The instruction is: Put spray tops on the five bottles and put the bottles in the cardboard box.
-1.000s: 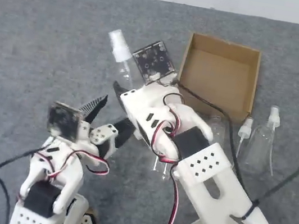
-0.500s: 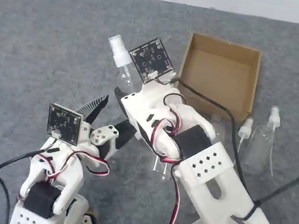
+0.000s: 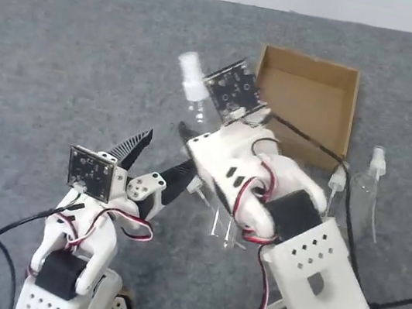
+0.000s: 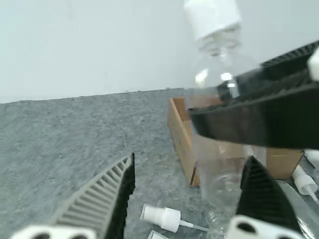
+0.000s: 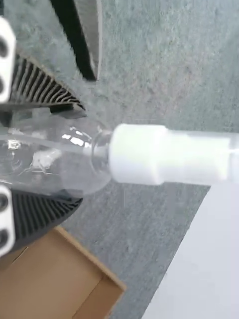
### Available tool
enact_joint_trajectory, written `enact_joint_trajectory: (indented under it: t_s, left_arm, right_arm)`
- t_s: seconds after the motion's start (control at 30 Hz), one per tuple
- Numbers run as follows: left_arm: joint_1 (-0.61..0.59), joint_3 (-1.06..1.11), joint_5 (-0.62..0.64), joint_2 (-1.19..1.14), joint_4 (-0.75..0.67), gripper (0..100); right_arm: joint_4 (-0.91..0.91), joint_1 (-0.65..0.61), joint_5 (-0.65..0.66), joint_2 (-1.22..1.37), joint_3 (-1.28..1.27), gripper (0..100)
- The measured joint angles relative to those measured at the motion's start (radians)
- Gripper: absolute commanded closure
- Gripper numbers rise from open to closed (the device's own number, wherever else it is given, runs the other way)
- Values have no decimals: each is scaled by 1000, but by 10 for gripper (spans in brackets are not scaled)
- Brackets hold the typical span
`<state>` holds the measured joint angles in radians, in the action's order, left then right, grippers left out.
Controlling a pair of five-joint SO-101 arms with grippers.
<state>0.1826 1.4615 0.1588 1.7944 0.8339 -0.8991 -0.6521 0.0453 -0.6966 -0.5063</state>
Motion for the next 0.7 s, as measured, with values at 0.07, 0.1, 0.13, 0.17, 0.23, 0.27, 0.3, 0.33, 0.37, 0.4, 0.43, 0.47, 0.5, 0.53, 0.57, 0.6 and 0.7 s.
enact_joint_trajectory:
  t_s: [0.07, 0.1, 0.13, 0.17, 0.23, 0.27, 0.3, 0.33, 0.37, 0.4, 0.43, 0.47, 0.5, 0.53, 0.57, 0.6, 0.7]
  left_arm:
    - [0, 0, 0, -2, 0, 688]
    - [0, 0, -2, -2, 0, 688]
    - [0, 0, -2, -2, 0, 688]
    - [0, 0, -2, -2, 0, 688]
    - [0, 0, -2, 0, 0, 688]
    - [0, 0, -2, 0, 0, 688]
    - [0, 0, -2, 0, 0, 688]
    - [0, 0, -2, 0, 0, 688]
    - [0, 0, -2, 0, 0, 688]
    - [-2, 0, -2, 0, 0, 688]
    - [-2, 0, -2, 0, 0, 688]
    - [-2, 0, -2, 0, 0, 688]
    - [-2, 0, -2, 0, 3, 688]
    - [-2, 0, -2, -2, 9, 688]
    - [-2, 0, -2, -2, 17, 688]
    - [-2, 0, -2, -2, 23, 688]
    - [-2, 0, -2, -3, 25, 688]
  right_arm:
    - [-25, 11, 6, 0, 0, 993]
    - [-40, 12, 9, 0, 0, 993]
    - [-55, 15, 9, 0, 0, 993]
    - [-69, 17, 9, 0, 0, 993]
    - [-81, 18, 9, 0, 0, 993]
    - [-81, 20, 9, 0, 0, 993]
    - [-81, 20, 9, 0, 0, 993]
    - [-81, 20, 9, 0, 0, 993]
    - [-80, 20, 9, 0, 0, 993]
    - [-69, 20, 9, 0, 0, 993]
    - [-54, 20, 9, 0, 0, 993]
    - [-28, 18, 9, 0, 0, 993]
    - [0, 17, 9, 0, 0, 993]
    - [28, 15, 9, 0, 0, 993]
    - [52, 15, 9, 0, 0, 993]
    - [69, 15, 9, 0, 0, 993]
    - [92, 2, 6, 0, 0, 993]
